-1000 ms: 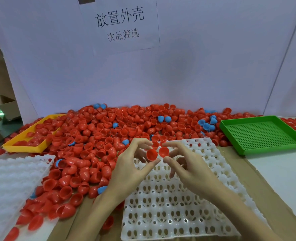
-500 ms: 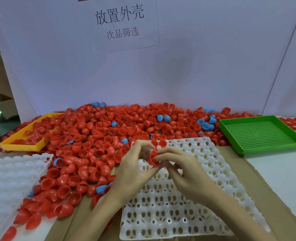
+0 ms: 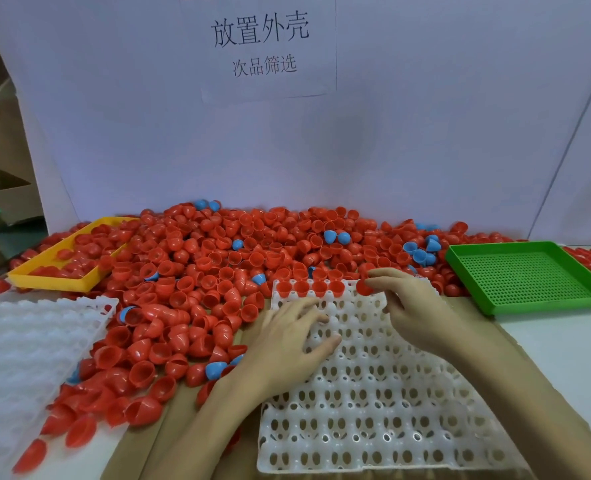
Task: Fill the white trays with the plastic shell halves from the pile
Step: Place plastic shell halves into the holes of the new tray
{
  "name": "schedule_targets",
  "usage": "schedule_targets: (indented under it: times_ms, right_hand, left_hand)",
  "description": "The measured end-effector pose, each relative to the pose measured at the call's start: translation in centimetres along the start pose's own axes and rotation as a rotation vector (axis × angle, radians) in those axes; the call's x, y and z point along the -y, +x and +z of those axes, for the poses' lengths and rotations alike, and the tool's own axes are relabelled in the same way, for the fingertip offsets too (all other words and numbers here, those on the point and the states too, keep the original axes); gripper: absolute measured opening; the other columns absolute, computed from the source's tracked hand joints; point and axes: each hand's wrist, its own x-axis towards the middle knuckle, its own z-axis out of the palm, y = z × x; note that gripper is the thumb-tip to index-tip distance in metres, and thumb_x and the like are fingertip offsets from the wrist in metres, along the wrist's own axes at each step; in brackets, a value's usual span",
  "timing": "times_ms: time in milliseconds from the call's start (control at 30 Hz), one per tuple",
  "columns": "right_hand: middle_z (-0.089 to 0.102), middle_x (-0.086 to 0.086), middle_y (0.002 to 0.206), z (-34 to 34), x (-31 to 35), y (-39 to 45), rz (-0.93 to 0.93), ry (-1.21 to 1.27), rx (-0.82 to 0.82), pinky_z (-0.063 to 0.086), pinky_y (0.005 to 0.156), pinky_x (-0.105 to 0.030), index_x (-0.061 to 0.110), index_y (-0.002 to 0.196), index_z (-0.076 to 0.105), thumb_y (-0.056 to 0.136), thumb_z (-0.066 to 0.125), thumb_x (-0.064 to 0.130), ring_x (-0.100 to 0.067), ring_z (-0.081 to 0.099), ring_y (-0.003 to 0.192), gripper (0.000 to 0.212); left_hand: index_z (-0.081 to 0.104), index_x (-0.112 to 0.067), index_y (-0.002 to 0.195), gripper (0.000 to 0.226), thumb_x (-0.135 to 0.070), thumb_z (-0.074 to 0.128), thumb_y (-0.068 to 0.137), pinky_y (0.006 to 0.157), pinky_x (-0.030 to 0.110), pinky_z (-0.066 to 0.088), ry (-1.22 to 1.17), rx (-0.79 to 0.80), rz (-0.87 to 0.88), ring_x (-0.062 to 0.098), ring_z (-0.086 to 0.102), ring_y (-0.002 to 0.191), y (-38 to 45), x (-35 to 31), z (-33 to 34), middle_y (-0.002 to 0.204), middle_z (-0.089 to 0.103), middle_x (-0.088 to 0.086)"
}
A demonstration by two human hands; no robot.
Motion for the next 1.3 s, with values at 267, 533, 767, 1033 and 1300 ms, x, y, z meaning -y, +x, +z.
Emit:
schedule_targets:
  times_ms: [267, 533, 767, 1033, 1300]
  right_hand:
    - [0.052, 0.001, 0.156, 0.5, 0.0, 3.5, 0.031, -0.051, 0.151, 0.044, 0.095, -0.013, 0.014, 0.134, 0.068, 0.093, 0.039, -0.018, -0.014, 0.062, 0.122, 0.06]
    - [0.054, 0.005, 0.154, 0.5, -1.5, 2.9, 0.021, 0.01, 0.112, 0.053, 0.103, -0.028, 0.023, 0.126, 0.074, 0.085, 0.037, -0.021, -0.012, 0.058, 0.129, 0.07]
    - [0.042, 0.017, 0.16, 0.2, -1.7, -0.4, -0.02, 0.039, 0.161, 0.031, 0.122, -0.025, 0.034, 0.14, 0.062, 0.105, 0.038, -0.003, -0.004, 0.036, 0.15, 0.056]
    - [0.038, 0.029, 0.157, 0.7, -2.3, -3.5, -0.057, 0.088, 0.165, 0.029, 0.115, -0.014, 0.048, 0.141, 0.052, 0.109, 0.041, 0.008, 0.006, 0.033, 0.148, 0.053]
    - [0.035, 0.031, 0.158, 0.7, -2.0, -3.6, -0.067, 0.098, 0.176, 0.023, 0.097, 0.007, 0.046, 0.137, 0.057, 0.109, 0.042, 0.007, 0.012, 0.03, 0.144, 0.05]
  left_hand:
    - [0.054, -0.036, 0.142, 0.051, -0.067, 0.039, 0.103, 0.123, 0.03, 0.01, -0.005, -0.002, 0.004, 0.001, 0.016, 0.152, -0.1, 0.0, 0.0, 0.165, 0.026, -0.02]
    - [0.055, -0.036, 0.141, 0.049, -0.064, 0.04, 0.104, 0.124, 0.032, 0.01, -0.012, 0.0, 0.007, 0.0, 0.016, 0.151, 0.0, 0.0, 0.0, 0.164, 0.027, -0.019]
    - [0.062, -0.032, 0.134, 0.032, -0.045, 0.05, 0.108, 0.107, 0.008, 0.027, -0.19, -0.184, 0.007, -0.025, 0.037, 0.125, 0.8, 1.4, -2.0, 0.138, 0.056, -0.023]
    - [0.061, -0.016, 0.133, 0.036, -0.035, 0.042, 0.109, 0.103, 0.036, 0.04, 0.422, -0.36, -0.413, 0.023, 0.052, 0.123, 0.7, 7.1, -3.9, 0.135, 0.058, 0.001]
    - [0.065, -0.016, 0.135, 0.054, -0.05, 0.032, 0.11, 0.113, 0.04, 0.032, 0.499, -0.247, -0.536, 0.028, 0.04, 0.136, 0.7, 8.5, -3.3, 0.149, 0.049, 0.01]
